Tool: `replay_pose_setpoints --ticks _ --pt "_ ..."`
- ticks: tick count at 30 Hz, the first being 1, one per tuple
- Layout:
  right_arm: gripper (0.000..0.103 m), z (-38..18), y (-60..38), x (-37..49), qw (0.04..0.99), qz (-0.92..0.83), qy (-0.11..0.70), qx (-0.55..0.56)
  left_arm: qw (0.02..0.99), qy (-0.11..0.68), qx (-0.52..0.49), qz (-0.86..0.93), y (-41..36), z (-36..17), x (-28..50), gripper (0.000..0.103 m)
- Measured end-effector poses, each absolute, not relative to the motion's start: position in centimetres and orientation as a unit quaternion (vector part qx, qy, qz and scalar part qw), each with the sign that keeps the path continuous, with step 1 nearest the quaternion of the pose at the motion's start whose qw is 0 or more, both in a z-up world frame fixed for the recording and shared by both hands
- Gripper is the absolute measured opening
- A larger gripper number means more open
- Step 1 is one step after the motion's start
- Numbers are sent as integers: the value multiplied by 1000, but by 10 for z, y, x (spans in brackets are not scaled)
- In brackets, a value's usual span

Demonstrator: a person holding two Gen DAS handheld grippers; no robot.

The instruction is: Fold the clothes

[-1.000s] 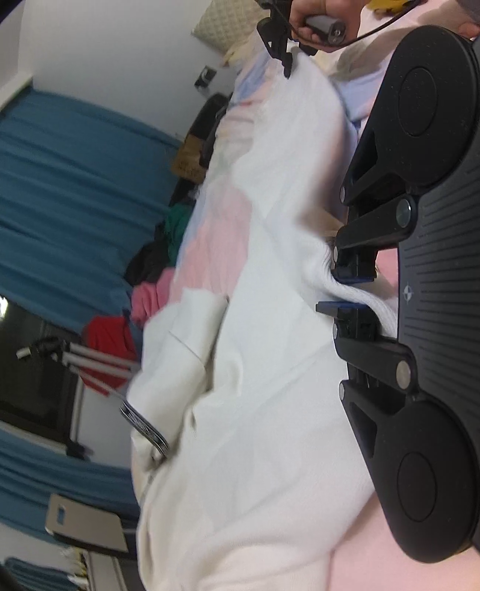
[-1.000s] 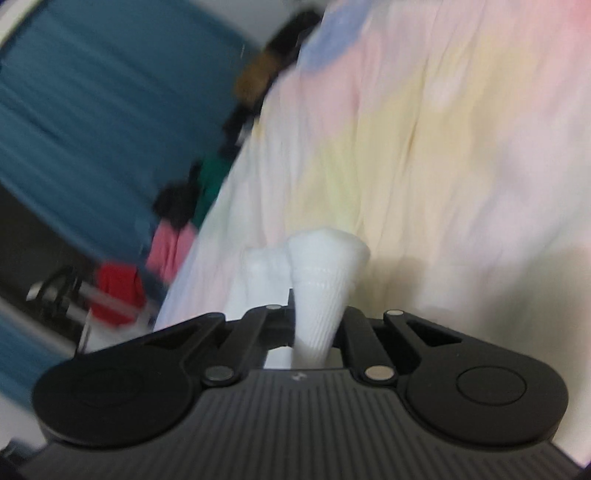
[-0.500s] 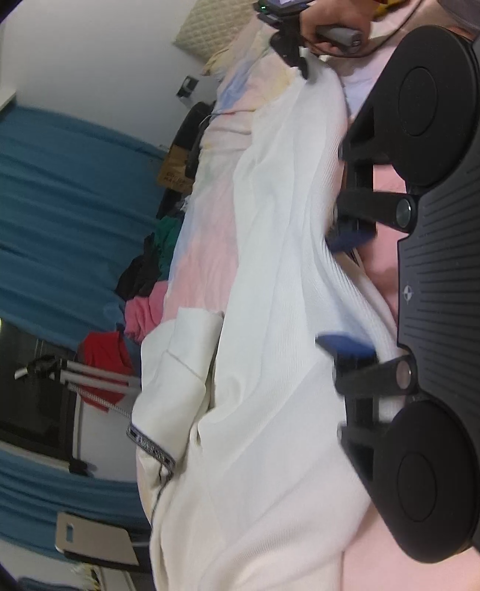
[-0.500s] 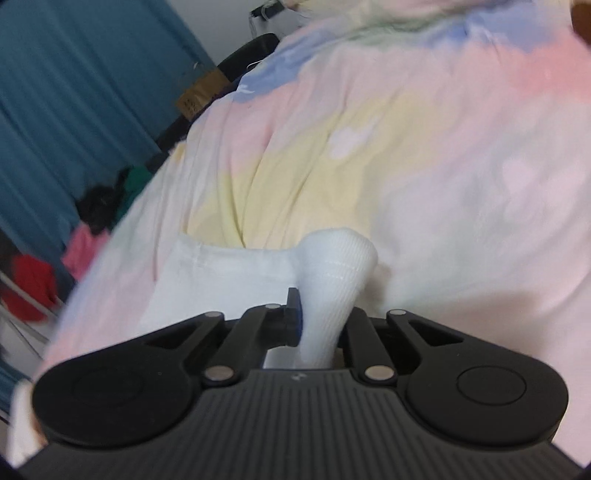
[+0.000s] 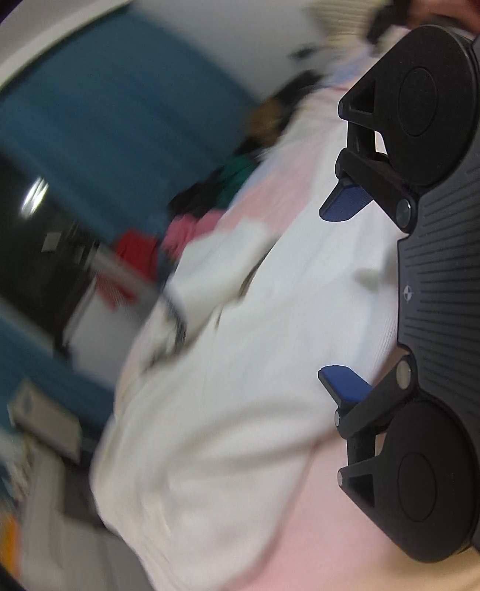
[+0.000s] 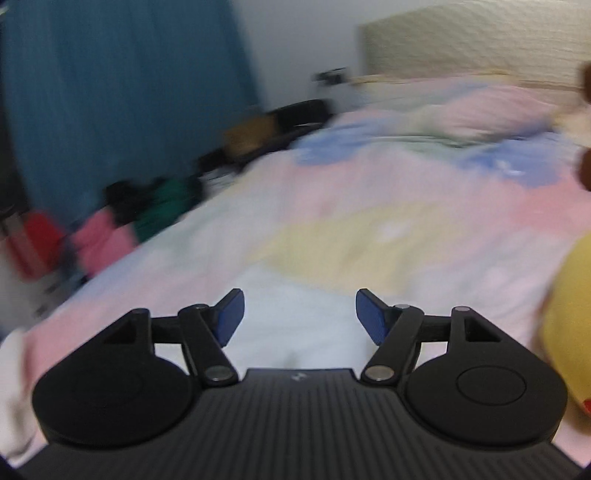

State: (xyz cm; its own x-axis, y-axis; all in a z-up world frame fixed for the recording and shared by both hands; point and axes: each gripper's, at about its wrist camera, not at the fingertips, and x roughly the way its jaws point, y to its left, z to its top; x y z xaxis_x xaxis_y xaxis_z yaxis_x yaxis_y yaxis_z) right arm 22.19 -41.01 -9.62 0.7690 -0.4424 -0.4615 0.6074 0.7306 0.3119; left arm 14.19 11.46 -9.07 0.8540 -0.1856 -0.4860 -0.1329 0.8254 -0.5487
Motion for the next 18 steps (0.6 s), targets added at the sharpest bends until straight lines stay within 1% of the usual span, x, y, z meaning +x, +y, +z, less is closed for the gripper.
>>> replay_pose_setpoints --ticks 5,6,8,9,12,15,17,18 --pt "69 -87 -357 218 931 -171 225 232 850 258 -454 73 184 -111 127 87" --pt "69 -89 -349 216 929 -160 230 241 830 245 -494 83 197 -118 122 87" --pt "69 -95 -332 213 928 -138 239 250 788 218 -568 95 220 -135 114 83" --pt "69 -98 -324 213 929 -129 244 248 767 205 -600 101 230 -142 111 83" --pt "69 -107 -302 219 931 -111 268 220 755 175 -622 114 244 -148 114 81" --pt "69 -117 -293 229 935 -123 278 182 764 160 -609 137 253 -145 122 74" --pt "69 -124 -289 233 935 -131 287 160 769 150 -603 147 263 -143 125 73" --pt "69 -128 -289 237 934 -131 293 155 775 150 -595 154 268 -141 125 68"
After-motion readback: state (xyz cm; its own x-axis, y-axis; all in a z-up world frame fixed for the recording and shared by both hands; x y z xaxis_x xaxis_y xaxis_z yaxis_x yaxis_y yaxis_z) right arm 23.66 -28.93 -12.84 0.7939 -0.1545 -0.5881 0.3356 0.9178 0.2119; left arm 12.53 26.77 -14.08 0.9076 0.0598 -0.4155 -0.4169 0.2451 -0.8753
